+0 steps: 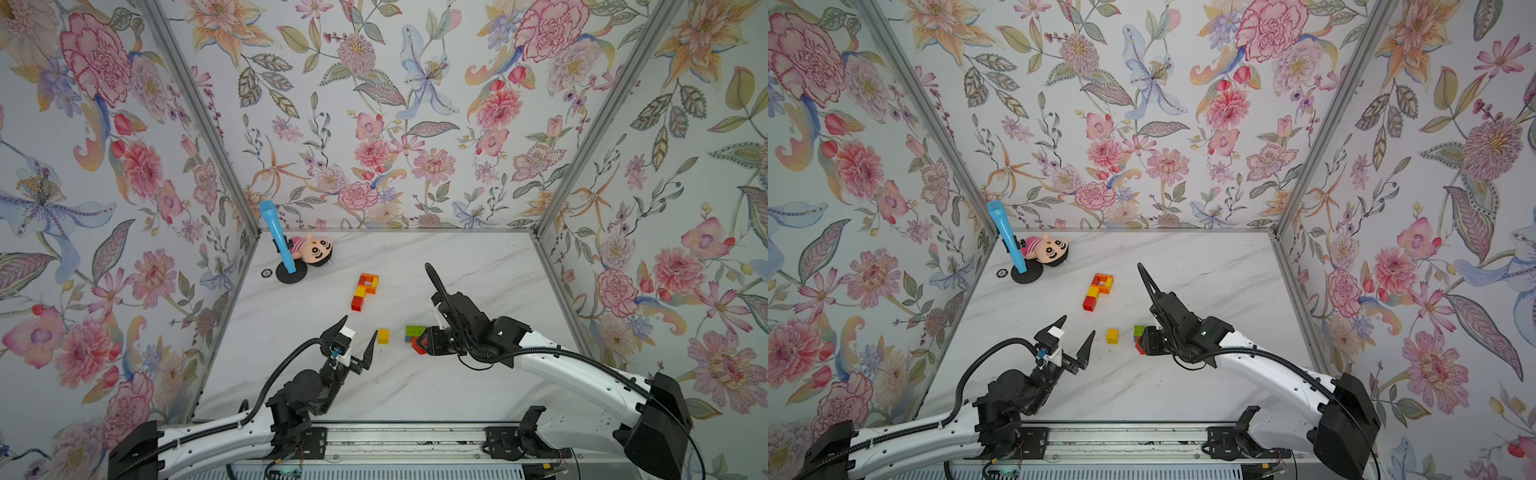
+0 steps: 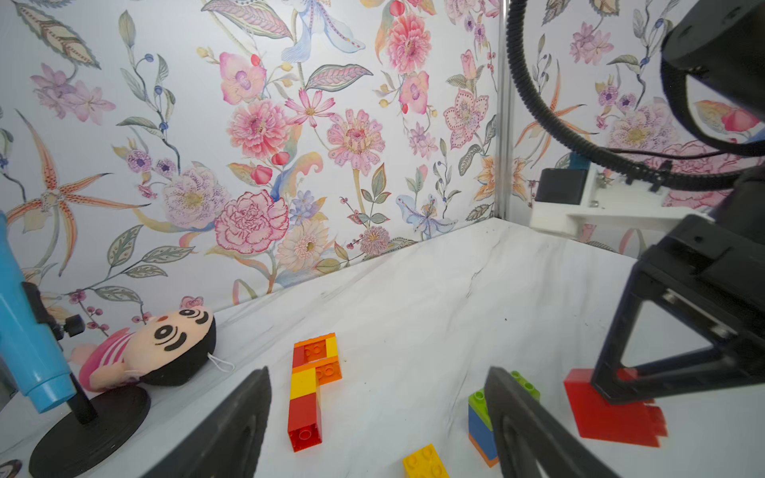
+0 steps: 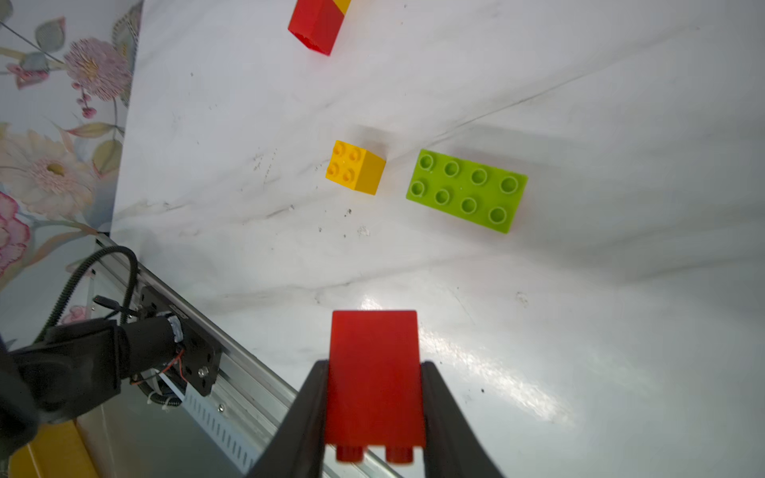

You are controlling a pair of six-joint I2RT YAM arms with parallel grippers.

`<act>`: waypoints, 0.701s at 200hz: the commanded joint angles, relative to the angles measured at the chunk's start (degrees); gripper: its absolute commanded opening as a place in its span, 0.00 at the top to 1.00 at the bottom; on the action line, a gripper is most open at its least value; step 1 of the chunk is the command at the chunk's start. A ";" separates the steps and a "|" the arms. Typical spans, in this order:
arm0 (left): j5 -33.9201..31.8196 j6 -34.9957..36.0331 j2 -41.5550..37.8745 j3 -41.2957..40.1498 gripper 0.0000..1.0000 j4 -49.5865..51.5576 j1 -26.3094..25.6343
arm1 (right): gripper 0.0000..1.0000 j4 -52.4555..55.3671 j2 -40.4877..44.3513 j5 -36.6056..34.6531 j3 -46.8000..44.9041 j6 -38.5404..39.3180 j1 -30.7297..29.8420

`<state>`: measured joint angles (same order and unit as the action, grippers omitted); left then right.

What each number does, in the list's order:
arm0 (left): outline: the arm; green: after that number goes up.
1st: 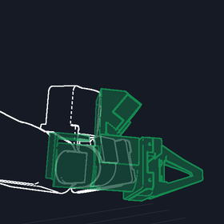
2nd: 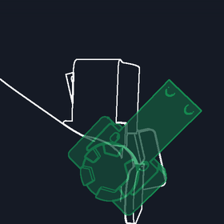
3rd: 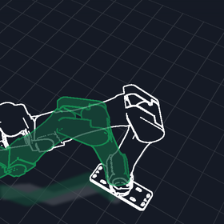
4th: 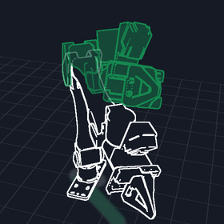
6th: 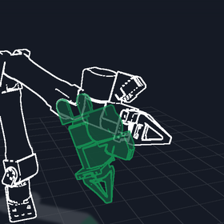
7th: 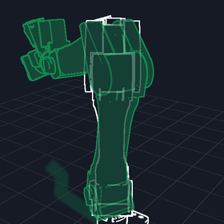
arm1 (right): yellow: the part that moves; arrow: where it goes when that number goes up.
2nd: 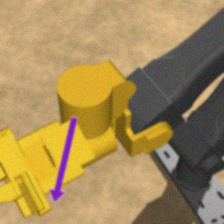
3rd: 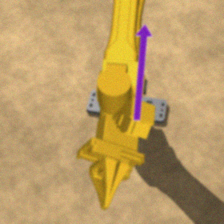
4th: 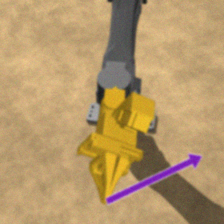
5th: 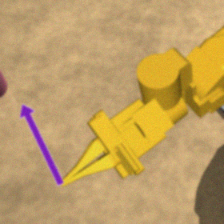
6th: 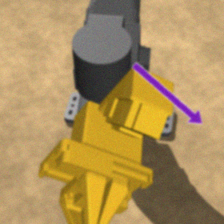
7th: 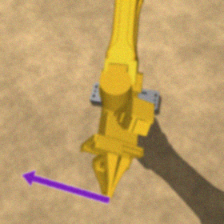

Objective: Assemble the letter p with lego
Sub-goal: Place the lego brick at the center of the board.

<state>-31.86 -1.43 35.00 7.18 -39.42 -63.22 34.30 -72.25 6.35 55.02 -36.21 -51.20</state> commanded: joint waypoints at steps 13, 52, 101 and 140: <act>2.01 -3.93 -1.87 -1.12 0.16 4.34 3.99 | 0.88 20.52 -7.17 -3.22 5.06 9.81 -3.10; 2.68 -3.66 -1.08 -2.38 0.16 3.93 4.43 | 0.88 25.55 -14.13 -3.33 8.20 13.28 -6.04; 2.20 -3.86 -3.91 -4.64 0.15 3.98 4.60 | 0.85 25.57 -21.61 -2.82 9.71 15.92 -8.67; 1.62 -3.75 -6.58 -5.18 0.14 6.18 4.92 | 0.78 25.25 -26.14 -2.83 11.59 18.40 -9.54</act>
<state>-30.22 -4.58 29.95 2.85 -34.74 -58.98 57.52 -96.57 4.03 64.60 -20.51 -60.31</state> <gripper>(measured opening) 0.854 0.337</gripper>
